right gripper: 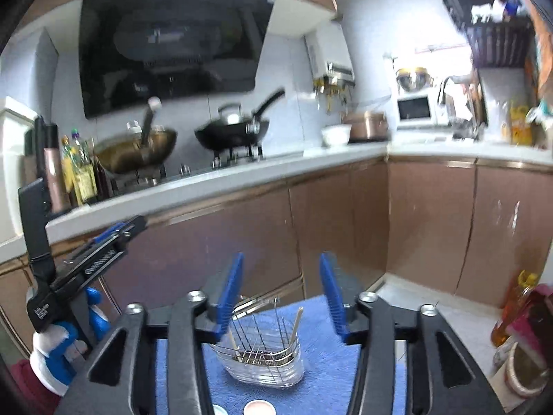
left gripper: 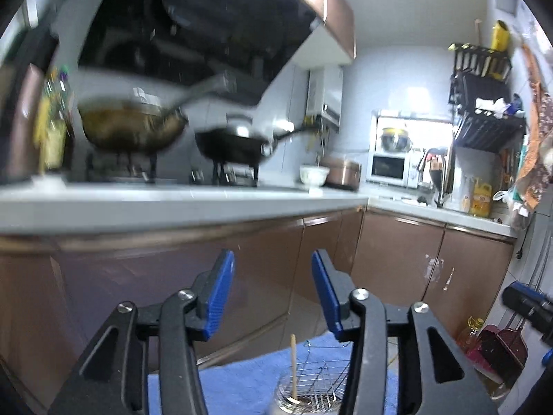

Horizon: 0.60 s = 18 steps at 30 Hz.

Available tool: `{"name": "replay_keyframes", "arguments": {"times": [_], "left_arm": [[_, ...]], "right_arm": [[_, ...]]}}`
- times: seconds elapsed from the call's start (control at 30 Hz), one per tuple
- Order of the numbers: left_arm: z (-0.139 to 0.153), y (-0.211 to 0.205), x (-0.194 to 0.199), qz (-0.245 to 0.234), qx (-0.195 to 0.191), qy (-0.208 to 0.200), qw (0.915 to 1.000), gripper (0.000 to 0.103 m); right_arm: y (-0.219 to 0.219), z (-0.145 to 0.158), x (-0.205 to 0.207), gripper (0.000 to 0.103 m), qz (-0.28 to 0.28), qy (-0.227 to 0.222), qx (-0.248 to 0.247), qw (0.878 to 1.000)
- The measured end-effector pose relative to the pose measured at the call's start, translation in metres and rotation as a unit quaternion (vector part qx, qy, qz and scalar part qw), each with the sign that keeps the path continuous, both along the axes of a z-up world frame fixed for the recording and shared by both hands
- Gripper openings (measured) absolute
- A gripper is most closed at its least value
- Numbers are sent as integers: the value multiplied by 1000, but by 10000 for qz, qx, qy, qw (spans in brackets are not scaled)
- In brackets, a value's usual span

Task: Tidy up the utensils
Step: 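Drop the chopsticks into the holder and open both tools, then raise both open tools away from the holder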

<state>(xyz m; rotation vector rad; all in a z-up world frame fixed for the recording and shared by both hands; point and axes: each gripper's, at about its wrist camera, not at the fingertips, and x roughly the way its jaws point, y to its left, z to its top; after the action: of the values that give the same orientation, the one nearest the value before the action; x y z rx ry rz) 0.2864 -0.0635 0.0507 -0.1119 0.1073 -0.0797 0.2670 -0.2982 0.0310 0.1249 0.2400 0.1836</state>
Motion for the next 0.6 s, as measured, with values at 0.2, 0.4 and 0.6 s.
{"name": "replay_keyframes", "arguments": {"times": [0.2, 0.4, 0.6], "left_arm": [[37, 33, -80, 92, 33, -41, 9999, 65], [42, 57, -151, 179, 140, 18, 9997, 66], [47, 72, -195, 48, 58, 204, 9998, 66]], "right_arm": [[-4, 38, -85, 76, -201, -381, -116, 9990], [1, 48, -150, 79, -283, -428, -237, 9984], [9, 60, -206, 79, -164, -666, -200, 9974]]}}
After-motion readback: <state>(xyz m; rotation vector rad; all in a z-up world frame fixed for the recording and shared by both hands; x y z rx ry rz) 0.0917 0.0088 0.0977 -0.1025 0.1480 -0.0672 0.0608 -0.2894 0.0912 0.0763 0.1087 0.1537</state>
